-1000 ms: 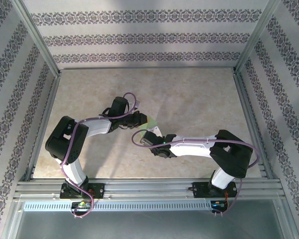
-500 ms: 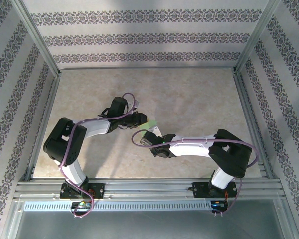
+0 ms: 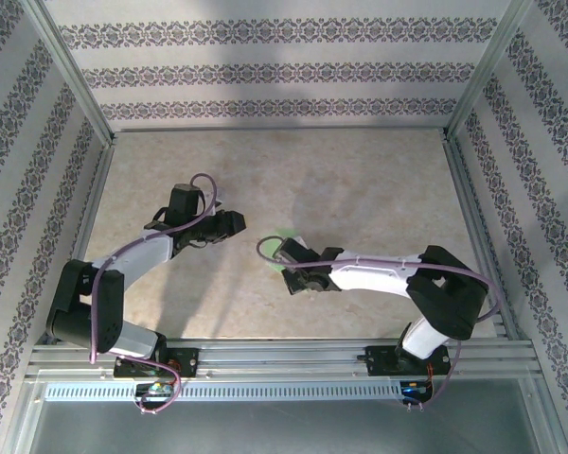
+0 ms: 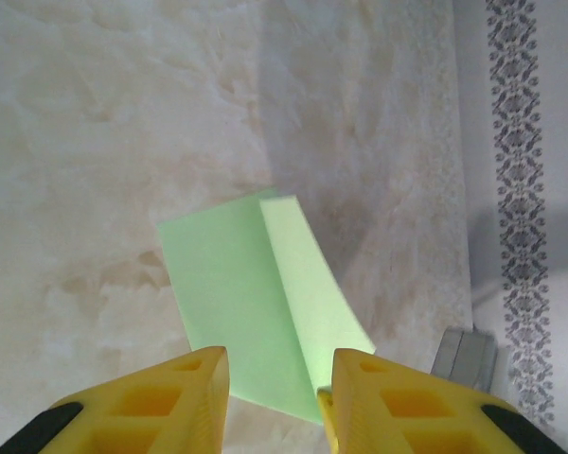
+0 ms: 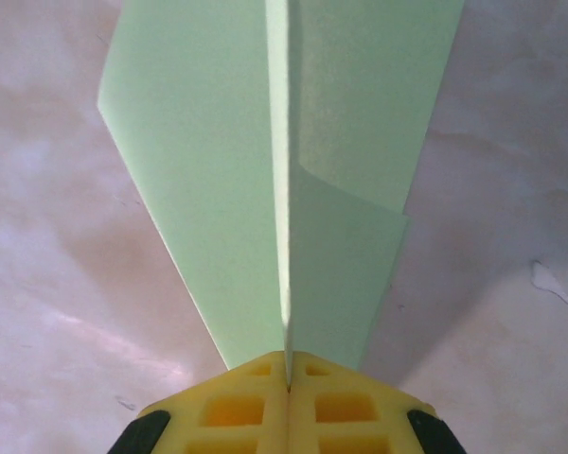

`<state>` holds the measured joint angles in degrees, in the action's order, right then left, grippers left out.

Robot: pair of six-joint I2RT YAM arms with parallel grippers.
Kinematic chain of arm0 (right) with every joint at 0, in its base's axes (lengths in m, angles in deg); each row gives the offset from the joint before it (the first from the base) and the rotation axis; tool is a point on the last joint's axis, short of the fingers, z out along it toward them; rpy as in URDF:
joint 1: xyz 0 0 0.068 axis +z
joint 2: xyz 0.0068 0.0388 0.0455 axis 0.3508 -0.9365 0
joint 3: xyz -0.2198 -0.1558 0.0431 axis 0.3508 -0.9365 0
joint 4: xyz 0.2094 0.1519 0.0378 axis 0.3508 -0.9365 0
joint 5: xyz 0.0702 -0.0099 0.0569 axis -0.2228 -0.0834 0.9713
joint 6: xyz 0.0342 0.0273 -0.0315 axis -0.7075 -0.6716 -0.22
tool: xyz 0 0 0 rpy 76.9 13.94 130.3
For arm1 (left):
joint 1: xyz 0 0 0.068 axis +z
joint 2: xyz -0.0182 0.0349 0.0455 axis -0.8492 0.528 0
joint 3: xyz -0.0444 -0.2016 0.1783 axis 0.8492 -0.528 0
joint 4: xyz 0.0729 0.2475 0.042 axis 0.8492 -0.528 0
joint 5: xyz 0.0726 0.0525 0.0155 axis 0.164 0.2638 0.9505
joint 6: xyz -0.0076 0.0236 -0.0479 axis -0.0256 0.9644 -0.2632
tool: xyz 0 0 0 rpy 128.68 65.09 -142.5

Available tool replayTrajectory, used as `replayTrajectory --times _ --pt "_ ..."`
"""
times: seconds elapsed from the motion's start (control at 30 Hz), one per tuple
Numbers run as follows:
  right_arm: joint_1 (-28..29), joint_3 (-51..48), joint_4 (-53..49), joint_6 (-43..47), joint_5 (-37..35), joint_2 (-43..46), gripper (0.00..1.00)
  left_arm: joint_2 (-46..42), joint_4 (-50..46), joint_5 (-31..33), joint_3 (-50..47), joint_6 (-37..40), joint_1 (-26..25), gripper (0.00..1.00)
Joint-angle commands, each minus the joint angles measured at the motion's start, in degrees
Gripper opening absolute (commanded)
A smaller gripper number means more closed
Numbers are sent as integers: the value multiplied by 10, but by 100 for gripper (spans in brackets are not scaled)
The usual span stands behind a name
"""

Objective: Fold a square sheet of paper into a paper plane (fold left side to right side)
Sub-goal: Fourth fold the wing at the center of the table.

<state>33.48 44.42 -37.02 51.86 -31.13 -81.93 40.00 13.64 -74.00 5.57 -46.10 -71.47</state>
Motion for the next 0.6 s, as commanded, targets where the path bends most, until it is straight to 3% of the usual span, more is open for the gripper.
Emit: replayTrajectory --times 0.0,0.23,0.57 --pt "-26 -19 37 14 136 21 0 -6 -48 -17 -9 38 2 35" --pt "-97 -67 123 -8 296 32 0 11 -21 -50 -26 31 -3 34" --pt "-155 -117 233 -39 418 5 0 22 -18 -44 -29 21 -43 34"
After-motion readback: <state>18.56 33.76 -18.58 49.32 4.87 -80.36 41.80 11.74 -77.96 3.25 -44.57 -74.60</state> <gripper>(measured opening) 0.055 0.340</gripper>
